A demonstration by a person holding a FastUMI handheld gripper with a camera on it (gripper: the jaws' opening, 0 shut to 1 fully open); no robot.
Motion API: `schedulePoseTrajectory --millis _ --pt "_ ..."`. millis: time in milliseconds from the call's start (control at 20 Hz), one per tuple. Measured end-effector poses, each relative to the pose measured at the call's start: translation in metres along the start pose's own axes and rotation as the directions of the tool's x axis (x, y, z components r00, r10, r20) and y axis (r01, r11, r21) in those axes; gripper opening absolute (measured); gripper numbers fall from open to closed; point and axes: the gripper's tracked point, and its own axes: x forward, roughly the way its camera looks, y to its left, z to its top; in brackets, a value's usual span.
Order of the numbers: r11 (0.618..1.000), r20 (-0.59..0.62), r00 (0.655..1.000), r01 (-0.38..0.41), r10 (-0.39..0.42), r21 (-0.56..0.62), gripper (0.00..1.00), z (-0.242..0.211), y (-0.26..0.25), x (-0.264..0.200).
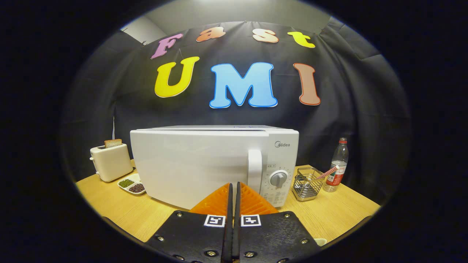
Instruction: Open the microwave, put the food inside, and close the microwave door.
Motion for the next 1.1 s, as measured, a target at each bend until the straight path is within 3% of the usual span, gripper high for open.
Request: schedulePoseTrajectory --millis 300,500,850,1100 --pt "0.999 -0.042 0.999 0.011 -0.009 0.036 0.01 -0.007 -0.002 0.056" --pt "0.999 -0.023 0.998 0.053 -0.053 -0.005 0.01 -0.005 -0.010 0.070" --pt "0.998 -0.044 0.997 0.065 -0.066 -0.015 0.01 -0.005 -0.007 0.059" --pt "0.999 0.007 0.999 0.039 -0.039 -0.016 0.01 0.031 -0.007 0.018"
